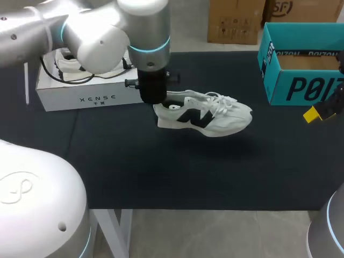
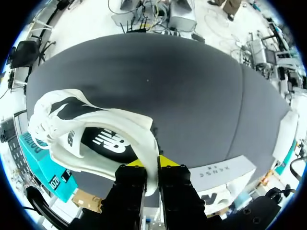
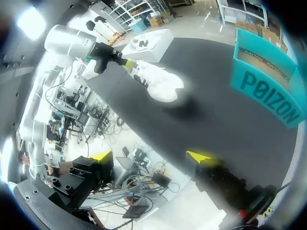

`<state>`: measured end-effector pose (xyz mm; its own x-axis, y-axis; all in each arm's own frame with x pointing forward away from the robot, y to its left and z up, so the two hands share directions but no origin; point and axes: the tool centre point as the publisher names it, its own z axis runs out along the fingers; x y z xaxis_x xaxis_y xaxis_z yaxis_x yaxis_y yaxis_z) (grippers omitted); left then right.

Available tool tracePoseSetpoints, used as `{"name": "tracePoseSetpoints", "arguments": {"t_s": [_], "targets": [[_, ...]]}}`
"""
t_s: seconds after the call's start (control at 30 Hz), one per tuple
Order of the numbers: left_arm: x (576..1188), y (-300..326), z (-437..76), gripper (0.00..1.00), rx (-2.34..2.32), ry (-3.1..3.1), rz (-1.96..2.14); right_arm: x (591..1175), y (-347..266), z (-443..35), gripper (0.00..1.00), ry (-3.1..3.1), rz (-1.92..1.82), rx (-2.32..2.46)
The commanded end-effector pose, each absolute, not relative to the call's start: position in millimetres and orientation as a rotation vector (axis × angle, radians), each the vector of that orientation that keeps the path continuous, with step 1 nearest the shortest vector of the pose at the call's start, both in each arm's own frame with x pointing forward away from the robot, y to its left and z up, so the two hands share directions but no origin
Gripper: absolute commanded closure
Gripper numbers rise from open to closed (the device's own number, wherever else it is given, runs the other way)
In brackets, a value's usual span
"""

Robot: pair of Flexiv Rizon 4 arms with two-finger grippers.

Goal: Take the shoe out of the shoebox, open the shoe tongue, remove and reinsert the insole, then place the shoe into the shoebox

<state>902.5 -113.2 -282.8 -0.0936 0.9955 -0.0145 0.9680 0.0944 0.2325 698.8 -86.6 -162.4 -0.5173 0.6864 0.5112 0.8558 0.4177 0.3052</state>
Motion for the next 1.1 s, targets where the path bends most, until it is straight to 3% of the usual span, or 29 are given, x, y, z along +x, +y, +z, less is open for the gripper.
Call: {"name": "tracePoseSetpoints", "arguments": {"t_s": [0.03, 1.1], "targets": [[903.4, -142.5, -299.4, 1.0, 1.995, 2.241, 0.271, 699.0, -86.5, -162.7, 0.0, -2.369, -0.777, -1.336], [868.0, -144.7, -367.5, 1.0, 1.948, 2.432, 0.286, 699.0, -86.5, -162.7, 0.0, -2.369, -0.777, -1.336]]}}
